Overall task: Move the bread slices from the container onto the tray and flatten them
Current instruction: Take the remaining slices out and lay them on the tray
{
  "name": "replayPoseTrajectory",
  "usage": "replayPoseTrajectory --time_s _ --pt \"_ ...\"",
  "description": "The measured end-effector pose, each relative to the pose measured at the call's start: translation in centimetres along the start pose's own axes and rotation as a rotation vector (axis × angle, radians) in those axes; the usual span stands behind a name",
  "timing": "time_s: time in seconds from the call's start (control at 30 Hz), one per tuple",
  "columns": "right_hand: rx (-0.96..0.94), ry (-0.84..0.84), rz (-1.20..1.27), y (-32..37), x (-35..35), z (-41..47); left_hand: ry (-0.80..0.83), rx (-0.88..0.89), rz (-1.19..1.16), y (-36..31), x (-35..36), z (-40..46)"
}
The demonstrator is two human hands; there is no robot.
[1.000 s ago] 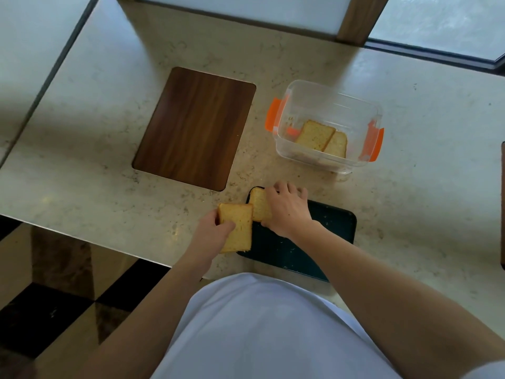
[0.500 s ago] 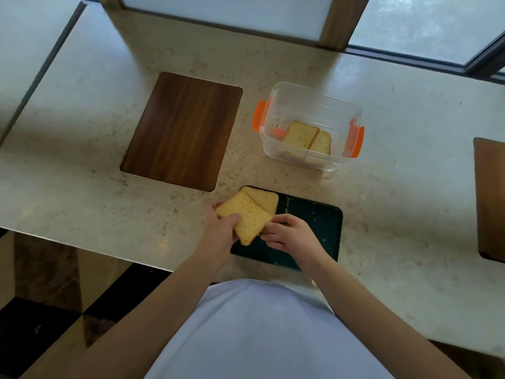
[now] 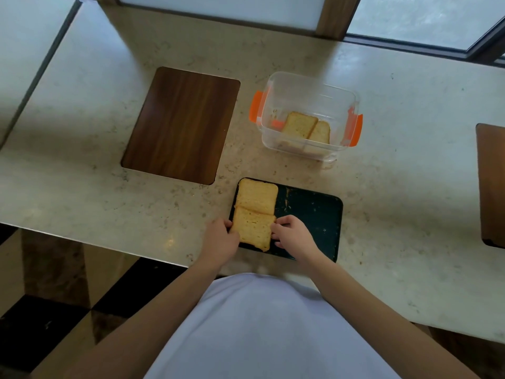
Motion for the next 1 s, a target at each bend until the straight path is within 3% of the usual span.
replayPoseTrajectory --time_s 0.3,0.6,0.77,0.83,0.9,1.0 --pt "0.027 0.025 -0.124 -0.1 1.0 0.1 0.062 -0.009 0.076 -0.2 -0.1 -0.3" --pt "-0.042 -0.012 -0.283 0.3 1.4 -0.1 0.164 0.150 0.169 -1.1 -0.2 -0.1" --pt "-0.086 0.058 -0.567 0.9 0.8 -0.5 0.404 0.177 0.763 -2.6 -0.5 0.1" --pt "-0.147 0.044 -0.731 3.0 -0.4 -1.0 0.393 0.261 0.915 -5.7 -1.2 1.0" --pt "-0.202 -0.002 -0.764 6.1 -2.4 -1.8 0.308 0.364 0.731 -10.2 -2.1 2.3" --pt "-0.373 -0.150 -0.530 12.5 -6.8 -3.3 0.350 0.415 0.022 -17.1 -2.4 4.8"
Point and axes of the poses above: each hand's wrist, its own z-axis towards the middle knuckle, its own x-axis out of the palm, y = z × x, the point moved 6 cm from there along z, towards the middle knuckle, and after that the axes turned 15 degrees about x, right-handed, at the moved point
